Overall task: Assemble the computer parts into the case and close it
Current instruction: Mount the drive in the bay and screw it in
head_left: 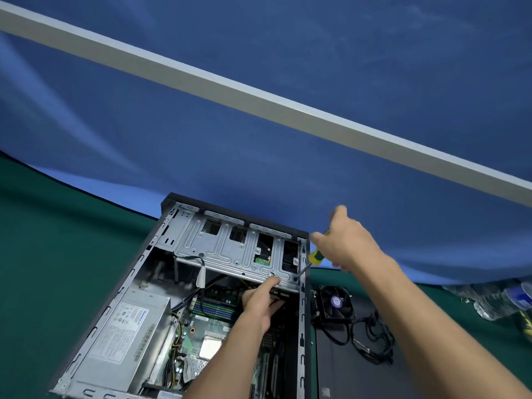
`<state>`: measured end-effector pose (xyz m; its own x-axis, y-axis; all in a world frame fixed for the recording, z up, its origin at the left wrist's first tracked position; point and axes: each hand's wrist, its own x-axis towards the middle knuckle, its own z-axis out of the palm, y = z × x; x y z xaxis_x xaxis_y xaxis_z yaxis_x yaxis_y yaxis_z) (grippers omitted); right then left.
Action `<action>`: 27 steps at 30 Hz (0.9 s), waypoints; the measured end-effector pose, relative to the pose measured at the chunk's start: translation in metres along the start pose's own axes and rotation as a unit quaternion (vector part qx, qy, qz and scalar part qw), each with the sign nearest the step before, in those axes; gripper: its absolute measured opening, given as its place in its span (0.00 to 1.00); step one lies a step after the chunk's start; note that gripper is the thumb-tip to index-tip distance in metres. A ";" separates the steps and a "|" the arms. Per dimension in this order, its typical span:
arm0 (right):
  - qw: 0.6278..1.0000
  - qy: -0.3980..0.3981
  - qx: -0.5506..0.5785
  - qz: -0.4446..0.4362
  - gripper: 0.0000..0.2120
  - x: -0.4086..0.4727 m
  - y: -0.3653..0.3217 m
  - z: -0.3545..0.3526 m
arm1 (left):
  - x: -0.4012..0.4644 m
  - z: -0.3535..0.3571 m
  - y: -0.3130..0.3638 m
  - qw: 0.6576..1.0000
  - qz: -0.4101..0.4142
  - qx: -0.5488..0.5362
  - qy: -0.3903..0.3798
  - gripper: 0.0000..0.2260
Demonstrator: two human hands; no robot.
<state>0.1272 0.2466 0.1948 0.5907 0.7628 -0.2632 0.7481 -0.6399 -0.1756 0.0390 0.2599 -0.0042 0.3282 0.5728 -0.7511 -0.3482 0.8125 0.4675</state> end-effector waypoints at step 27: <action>0.999 0.030 0.029 0.006 0.10 -0.005 -0.002 0.000 | 0.000 -0.001 -0.002 1.000 0.010 0.014 -0.011 0.16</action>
<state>0.1231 0.2439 0.1958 0.6173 0.7586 -0.2086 0.7233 -0.6515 -0.2287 0.0391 0.2586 -0.0054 0.3412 0.5911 -0.7308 -0.3309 0.8033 0.4952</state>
